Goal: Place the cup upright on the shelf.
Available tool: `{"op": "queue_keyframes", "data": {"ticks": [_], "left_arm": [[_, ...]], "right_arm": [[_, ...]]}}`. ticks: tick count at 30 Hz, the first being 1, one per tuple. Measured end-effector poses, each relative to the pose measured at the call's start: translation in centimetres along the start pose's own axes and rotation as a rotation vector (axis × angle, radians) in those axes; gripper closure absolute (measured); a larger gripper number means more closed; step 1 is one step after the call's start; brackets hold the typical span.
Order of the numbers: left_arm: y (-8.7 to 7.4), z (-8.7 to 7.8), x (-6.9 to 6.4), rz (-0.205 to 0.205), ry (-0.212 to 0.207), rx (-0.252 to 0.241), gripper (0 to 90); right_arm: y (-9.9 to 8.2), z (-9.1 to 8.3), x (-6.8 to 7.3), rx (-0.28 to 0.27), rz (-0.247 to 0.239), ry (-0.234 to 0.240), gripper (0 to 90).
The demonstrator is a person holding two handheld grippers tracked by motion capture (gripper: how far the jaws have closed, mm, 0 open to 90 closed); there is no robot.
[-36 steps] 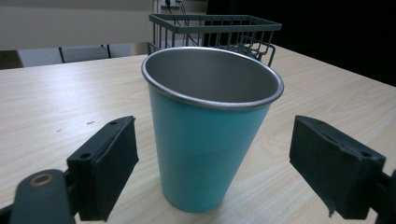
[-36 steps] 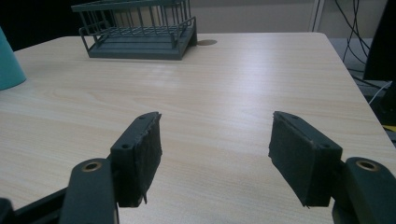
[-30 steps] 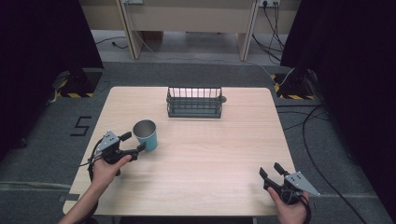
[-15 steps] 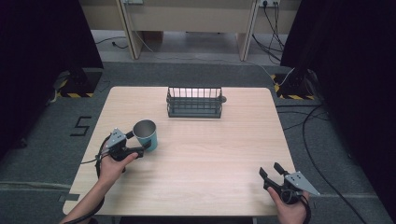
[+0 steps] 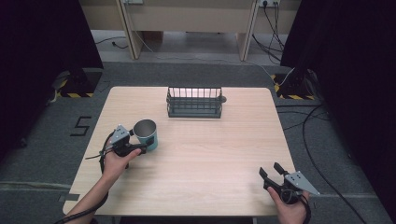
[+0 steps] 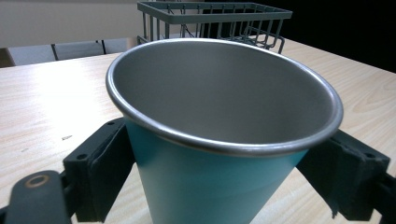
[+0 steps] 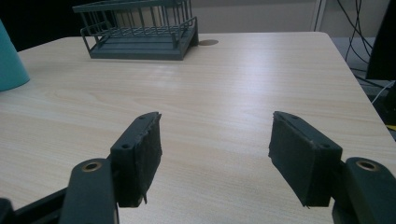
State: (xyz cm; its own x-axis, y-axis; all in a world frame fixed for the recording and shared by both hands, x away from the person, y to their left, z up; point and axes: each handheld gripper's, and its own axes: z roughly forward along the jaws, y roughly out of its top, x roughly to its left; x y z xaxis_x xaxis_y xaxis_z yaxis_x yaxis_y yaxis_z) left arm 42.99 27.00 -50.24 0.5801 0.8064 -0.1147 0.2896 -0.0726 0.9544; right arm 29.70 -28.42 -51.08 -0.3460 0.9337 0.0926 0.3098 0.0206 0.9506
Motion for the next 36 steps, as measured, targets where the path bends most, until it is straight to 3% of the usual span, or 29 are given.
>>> {"op": "queue_keyframes", "data": {"ticks": [22,36], "left_arm": [[-0.33,0.96,0.19,0.005,-0.006,-0.017,14.8],[-0.48,0.82,0.43,-0.031,-0.001,-0.041,15.1]], "right_arm": [[0.01,0.03,0.03,0.006,0.008,0.005,34.6],[0.01,0.03,-0.04,0.005,0.007,0.007,34.7]]}}
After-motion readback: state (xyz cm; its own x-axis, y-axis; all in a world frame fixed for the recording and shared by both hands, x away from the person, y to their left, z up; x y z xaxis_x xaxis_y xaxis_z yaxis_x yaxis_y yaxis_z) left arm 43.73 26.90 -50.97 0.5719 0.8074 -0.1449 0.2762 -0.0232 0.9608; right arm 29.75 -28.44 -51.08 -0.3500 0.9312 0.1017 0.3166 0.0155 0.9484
